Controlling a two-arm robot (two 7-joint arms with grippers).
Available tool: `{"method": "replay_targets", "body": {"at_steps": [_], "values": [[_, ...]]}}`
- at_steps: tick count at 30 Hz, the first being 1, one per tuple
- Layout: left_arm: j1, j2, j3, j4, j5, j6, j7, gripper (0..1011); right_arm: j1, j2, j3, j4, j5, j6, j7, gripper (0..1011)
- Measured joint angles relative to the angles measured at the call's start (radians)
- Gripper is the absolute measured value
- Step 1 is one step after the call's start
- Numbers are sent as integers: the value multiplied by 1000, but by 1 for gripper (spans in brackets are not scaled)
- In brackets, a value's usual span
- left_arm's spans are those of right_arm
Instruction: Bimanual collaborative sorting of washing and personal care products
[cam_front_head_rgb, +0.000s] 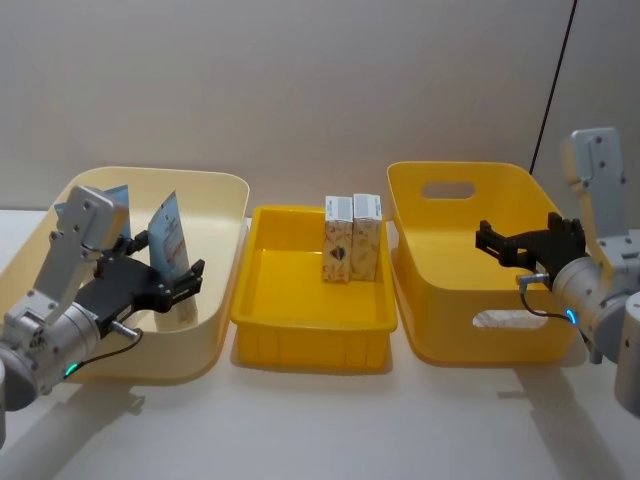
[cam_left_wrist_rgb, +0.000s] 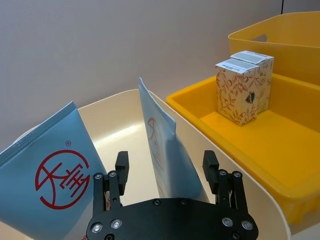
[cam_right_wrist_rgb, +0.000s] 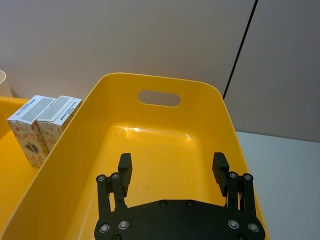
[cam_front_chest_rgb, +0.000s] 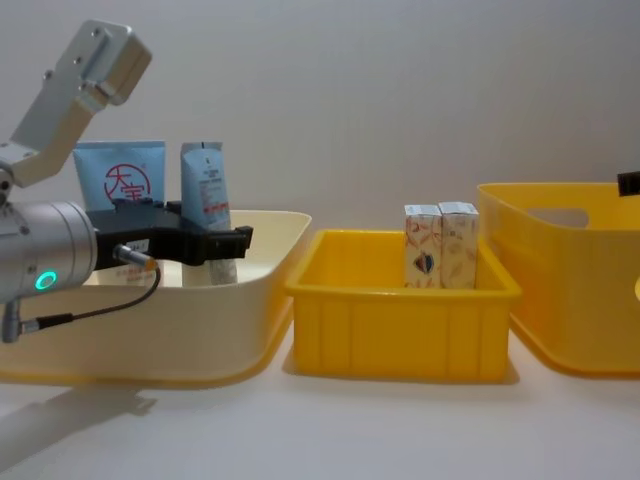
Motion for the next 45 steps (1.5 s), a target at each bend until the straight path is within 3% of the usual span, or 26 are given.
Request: {"method": "replay_targets", "body": {"at_steps": [6, 8, 10, 19, 34, 45], "values": [[-4, -2, 0, 6, 3, -2, -2, 821, 0, 0, 0, 0, 0, 0, 0, 1001], [-6, -3, 1, 8, 3, -2, -3, 707, 0, 0, 0, 0, 0, 0, 0, 1001], [-7, -3, 1, 10, 4, -2, -3, 691, 0, 0, 0, 0, 0, 0, 0, 1001], [-10, -5, 1, 14, 6, -3, -4, 389, 0, 0, 0, 0, 0, 0, 0, 1001], [-13, -6, 1, 17, 7, -4, -5, 296, 0, 0, 0, 0, 0, 0, 0, 1001], [-13, -6, 1, 18, 7, -4, -5, 296, 0, 0, 0, 0, 0, 0, 0, 1001]]}}
